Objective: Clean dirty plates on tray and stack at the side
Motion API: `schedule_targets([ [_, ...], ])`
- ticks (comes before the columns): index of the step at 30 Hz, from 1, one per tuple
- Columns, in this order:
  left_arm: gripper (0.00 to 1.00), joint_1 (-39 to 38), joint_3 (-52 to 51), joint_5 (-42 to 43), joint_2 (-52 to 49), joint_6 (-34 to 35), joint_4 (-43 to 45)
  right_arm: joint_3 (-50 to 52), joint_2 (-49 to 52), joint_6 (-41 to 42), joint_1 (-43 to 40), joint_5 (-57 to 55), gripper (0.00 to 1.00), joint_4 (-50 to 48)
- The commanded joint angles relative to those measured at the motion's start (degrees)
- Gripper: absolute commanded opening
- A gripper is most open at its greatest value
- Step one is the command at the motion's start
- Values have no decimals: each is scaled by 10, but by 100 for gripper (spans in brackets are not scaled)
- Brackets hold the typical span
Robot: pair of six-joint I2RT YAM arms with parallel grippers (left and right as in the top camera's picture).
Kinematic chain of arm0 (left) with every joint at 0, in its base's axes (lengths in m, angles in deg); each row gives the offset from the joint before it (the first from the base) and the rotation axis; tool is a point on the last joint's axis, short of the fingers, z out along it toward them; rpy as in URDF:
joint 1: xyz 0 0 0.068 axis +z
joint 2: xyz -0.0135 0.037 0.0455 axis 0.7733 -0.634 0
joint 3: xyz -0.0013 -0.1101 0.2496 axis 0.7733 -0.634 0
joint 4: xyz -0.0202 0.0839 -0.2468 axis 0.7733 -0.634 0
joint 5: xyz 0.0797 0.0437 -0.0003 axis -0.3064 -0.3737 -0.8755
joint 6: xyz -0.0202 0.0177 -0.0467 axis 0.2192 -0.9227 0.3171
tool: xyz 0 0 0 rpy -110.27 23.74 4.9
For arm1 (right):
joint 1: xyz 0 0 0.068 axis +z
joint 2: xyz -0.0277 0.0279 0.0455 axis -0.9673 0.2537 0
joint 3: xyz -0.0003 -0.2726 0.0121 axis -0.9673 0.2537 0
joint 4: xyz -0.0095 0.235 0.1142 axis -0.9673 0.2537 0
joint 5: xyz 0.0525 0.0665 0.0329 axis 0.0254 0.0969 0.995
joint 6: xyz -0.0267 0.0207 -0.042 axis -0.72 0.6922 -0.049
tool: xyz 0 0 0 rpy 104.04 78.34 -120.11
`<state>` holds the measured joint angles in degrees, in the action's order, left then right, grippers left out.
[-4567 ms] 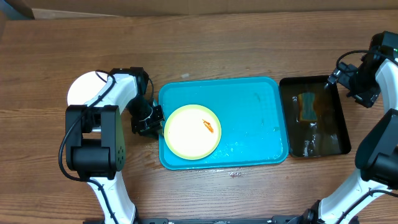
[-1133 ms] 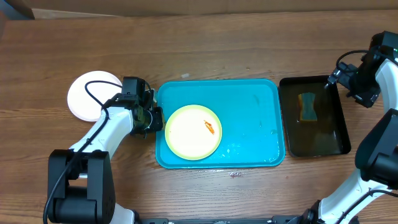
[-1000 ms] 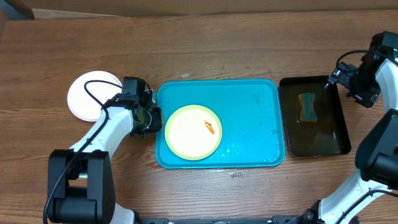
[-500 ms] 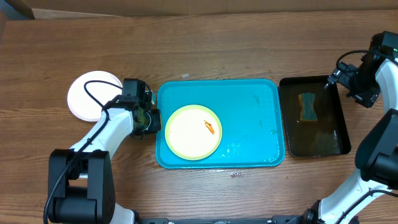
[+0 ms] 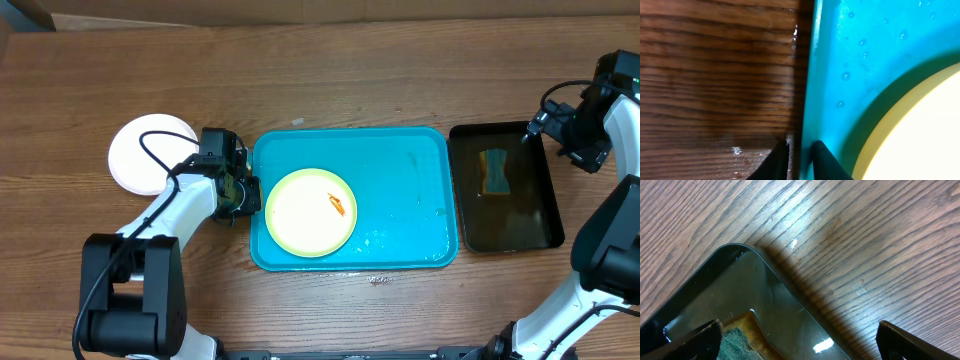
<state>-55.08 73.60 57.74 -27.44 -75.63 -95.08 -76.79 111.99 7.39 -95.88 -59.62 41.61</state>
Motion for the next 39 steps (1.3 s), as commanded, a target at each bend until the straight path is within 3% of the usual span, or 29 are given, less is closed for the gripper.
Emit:
schedule_targets([
  [1,14,2,-6,-14,-14,-5,-1,-8,-12,3,2,-1,100,-3],
  [10,4,3,-6,-92,-14,-2,-17,-8,-12,3,2,-1,100,-3],
  [22,12,3,-6,-248,-14,-5,-41,-8,-12,3,2,-1,100,-3],
  [32,7,3,-5,-274,-14,-113,-35,-8,-12,3,2,-1,100,-3],
  [39,4,3,-5,-271,-14,-145,-17,-8,-12,3,2,-1,100,-3],
])
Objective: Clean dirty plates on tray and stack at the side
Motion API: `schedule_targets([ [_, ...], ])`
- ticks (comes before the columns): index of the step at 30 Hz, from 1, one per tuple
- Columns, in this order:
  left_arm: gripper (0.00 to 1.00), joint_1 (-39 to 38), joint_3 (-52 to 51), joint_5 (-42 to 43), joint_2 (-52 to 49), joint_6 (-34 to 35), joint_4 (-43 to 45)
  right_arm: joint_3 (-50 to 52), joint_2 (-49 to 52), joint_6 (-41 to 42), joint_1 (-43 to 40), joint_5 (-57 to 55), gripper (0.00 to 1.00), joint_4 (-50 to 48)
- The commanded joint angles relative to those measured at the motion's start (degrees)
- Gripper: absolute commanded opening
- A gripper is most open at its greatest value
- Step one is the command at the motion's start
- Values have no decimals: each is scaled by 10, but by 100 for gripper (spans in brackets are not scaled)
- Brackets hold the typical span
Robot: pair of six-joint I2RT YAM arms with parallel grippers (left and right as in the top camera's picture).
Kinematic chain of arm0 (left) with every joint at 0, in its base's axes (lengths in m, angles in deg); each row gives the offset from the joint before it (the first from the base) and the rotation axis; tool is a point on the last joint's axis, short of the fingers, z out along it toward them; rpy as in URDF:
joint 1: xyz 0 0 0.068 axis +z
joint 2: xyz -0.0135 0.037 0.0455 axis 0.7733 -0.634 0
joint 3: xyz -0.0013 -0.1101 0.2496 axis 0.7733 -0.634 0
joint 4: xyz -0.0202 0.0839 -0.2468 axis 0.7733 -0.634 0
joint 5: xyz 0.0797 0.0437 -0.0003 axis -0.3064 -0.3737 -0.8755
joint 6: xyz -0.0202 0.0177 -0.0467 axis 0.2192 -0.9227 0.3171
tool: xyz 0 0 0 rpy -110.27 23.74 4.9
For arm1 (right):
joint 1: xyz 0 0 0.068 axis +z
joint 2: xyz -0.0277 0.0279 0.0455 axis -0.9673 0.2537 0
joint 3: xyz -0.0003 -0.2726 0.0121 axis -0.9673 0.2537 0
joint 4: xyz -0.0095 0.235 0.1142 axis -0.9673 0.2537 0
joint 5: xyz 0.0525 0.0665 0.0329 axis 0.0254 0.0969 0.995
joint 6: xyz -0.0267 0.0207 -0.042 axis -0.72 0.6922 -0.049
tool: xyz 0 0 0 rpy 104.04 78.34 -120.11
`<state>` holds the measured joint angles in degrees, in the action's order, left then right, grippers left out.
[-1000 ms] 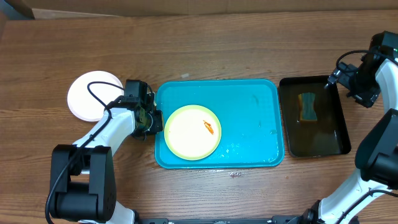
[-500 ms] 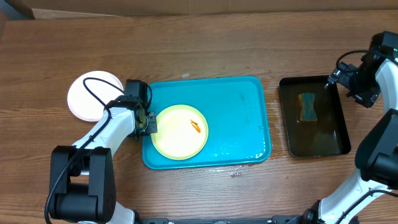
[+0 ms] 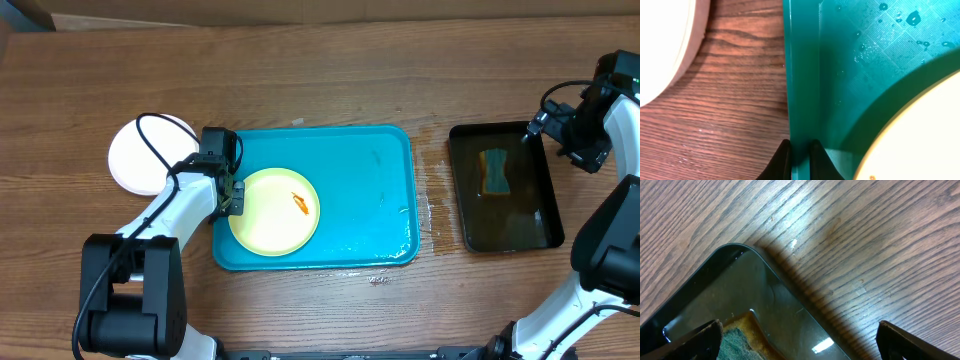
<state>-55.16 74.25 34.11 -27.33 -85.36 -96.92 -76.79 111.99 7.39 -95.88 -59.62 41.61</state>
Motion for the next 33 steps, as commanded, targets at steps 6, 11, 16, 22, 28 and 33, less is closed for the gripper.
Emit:
schedule_targets([
  [6,4,4,-11,-35,-15,-47,-2,-8,-12,3,2,-1,100,-3],
  [11,32,4,-9,-35,-15,-17,-17,-8,-12,3,2,-1,100,-3],
  [16,43,4,27,-12,-13,-4,-64,-8,-12,3,2,-1,100,-3],
  [22,46,4,109,50,-4,-2,-144,-8,-12,3,2,-1,100,-3],
  [28,49,4,216,89,-1,30,-229,-8,-12,3,2,-1,100,-3],
  [33,93,4,283,249,-1,30,-264,-8,-12,3,2,-1,100,-3],
])
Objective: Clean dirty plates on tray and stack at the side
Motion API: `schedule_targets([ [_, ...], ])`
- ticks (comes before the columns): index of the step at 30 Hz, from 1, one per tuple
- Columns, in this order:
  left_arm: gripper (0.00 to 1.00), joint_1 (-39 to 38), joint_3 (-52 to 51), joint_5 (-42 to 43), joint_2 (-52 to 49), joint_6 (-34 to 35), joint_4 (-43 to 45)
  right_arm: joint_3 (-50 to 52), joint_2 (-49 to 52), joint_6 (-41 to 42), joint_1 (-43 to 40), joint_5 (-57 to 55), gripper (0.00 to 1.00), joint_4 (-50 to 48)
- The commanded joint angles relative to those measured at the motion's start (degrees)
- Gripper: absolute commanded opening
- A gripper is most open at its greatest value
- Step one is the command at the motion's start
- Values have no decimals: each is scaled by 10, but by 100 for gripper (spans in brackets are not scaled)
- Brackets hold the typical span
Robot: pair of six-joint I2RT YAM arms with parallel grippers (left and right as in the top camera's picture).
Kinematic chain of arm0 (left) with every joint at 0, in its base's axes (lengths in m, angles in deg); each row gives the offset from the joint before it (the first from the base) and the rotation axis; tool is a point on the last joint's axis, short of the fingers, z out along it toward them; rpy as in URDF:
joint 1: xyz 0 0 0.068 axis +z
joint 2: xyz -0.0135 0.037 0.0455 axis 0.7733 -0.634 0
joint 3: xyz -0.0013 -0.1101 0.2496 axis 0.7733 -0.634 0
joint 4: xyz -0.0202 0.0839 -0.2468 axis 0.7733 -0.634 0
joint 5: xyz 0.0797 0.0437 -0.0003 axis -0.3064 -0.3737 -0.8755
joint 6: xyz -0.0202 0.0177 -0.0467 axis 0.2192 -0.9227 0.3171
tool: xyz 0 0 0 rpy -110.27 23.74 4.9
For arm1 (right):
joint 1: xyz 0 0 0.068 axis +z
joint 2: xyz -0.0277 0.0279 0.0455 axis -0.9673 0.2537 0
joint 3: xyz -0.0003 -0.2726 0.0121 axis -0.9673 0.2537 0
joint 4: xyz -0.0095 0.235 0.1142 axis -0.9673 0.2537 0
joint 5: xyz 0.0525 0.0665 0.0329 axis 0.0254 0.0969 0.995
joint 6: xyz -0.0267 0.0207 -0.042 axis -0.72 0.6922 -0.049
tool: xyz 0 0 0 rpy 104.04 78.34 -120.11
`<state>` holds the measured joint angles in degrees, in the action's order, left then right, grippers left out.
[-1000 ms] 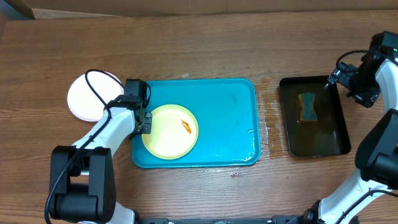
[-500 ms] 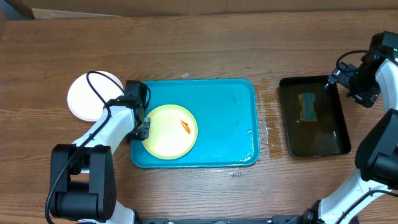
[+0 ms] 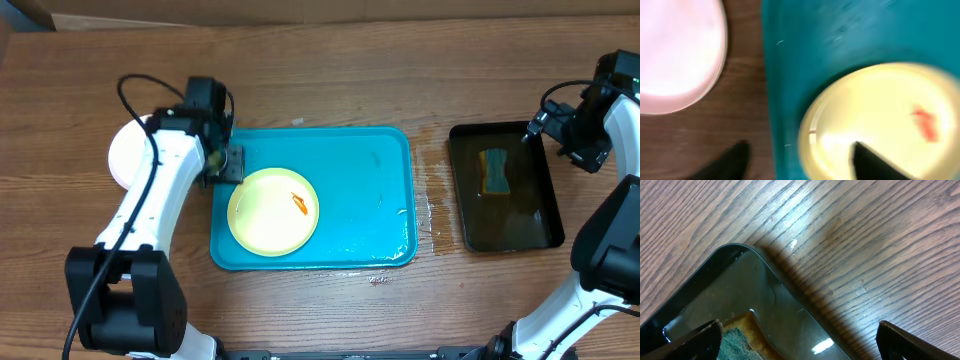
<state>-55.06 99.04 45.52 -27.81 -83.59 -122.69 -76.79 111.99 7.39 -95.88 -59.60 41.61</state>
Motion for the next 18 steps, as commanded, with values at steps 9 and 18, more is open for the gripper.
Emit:
schedule_targets([
  [9,61,1,35,286,2,13,-2,-8,-12,3,2,-1,100,-2],
  [18,100,-1,35,286,2,15,-3,-8,-12,3,2,8,100,-3],
])
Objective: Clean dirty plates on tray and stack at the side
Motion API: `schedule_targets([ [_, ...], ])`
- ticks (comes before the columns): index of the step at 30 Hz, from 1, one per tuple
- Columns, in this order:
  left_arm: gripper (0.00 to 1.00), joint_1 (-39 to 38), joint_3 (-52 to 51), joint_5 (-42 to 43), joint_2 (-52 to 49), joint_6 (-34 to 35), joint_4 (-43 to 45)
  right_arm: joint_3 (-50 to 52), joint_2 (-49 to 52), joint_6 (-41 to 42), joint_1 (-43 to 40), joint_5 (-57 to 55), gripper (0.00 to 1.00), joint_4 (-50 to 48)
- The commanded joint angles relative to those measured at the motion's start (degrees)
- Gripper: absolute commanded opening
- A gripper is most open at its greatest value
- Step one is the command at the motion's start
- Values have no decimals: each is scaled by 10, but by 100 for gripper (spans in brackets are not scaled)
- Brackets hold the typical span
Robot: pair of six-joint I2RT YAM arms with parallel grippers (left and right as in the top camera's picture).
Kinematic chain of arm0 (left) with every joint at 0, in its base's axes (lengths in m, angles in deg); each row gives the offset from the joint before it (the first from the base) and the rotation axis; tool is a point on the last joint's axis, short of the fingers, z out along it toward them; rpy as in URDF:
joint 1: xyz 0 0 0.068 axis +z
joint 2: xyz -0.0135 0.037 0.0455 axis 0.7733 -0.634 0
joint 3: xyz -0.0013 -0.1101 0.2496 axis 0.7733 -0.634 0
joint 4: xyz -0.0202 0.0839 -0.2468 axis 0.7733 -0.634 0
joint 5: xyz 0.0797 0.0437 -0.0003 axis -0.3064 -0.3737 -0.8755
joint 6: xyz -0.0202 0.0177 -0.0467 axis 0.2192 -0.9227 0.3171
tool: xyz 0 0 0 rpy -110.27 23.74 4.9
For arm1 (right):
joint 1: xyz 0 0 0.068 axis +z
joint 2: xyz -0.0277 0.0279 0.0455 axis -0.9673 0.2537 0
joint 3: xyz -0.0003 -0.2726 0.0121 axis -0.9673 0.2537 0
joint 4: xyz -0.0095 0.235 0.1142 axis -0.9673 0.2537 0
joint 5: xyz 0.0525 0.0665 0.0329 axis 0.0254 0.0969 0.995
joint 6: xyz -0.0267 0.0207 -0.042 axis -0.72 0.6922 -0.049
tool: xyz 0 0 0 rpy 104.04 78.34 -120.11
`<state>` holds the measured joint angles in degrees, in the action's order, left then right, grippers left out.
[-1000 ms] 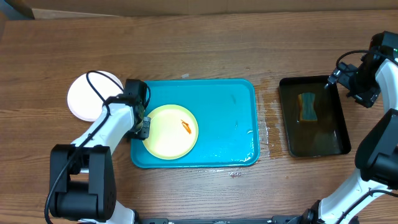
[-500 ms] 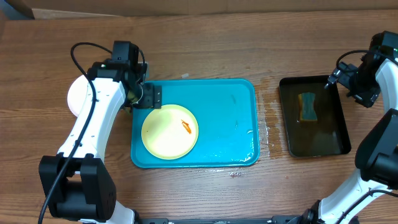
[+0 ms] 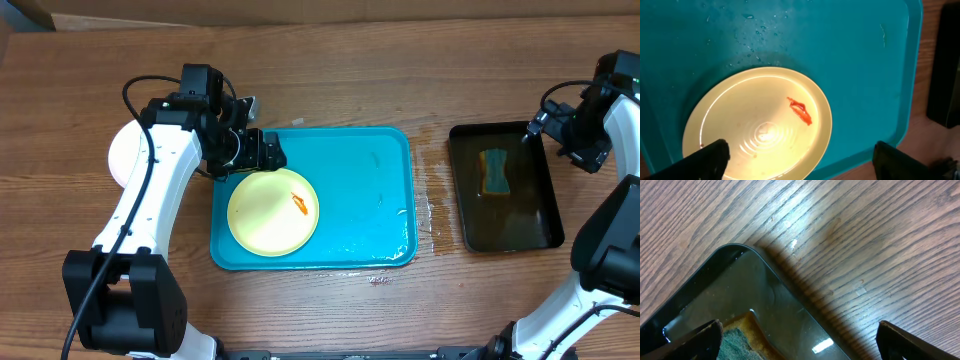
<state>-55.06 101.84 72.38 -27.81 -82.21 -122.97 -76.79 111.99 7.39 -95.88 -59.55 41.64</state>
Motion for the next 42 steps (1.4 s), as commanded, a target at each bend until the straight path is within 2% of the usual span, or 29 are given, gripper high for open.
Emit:
schedule_targets([
  [1,100,-1,7,17,2,1,0,-8,-12,2,2,20,100,-1],
  [4,100,-1,7,17,2,1,1,-8,-12,-54,2,18,100,5],
  [5,100,-1,7,17,2,1,0,-9,-12,-48,-1,6,100,3],
  [7,100,-1,7,16,2,1,1,-9,-12,-12,-7,-17,92,-3],
  [8,100,-1,7,15,2,1,1,-9,-12,9,-12,-26,85,-6],
  [10,100,-1,7,15,2,1,1,-9,-12,52,-28,-25,48,-11],
  [11,100,-1,7,15,2,1,1,-9,-12,72,-35,-24,37,-14],
  [13,100,-1,7,15,2,1,1,-9,-12,95,-54,3,9,-21],
  [14,100,-1,7,15,2,1,1,-9,-12,96,-66,37,4,-24],
  [17,100,-1,7,15,2,1,1,-8,-12,104,-99,104,4,-22],
  [22,100,-1,7,15,2,1,1,-1,-11,104,-133,94,4,-5],
  [42,100,-1,7,15,2,1,1,122,30,104,-101,108,4,-110],
])
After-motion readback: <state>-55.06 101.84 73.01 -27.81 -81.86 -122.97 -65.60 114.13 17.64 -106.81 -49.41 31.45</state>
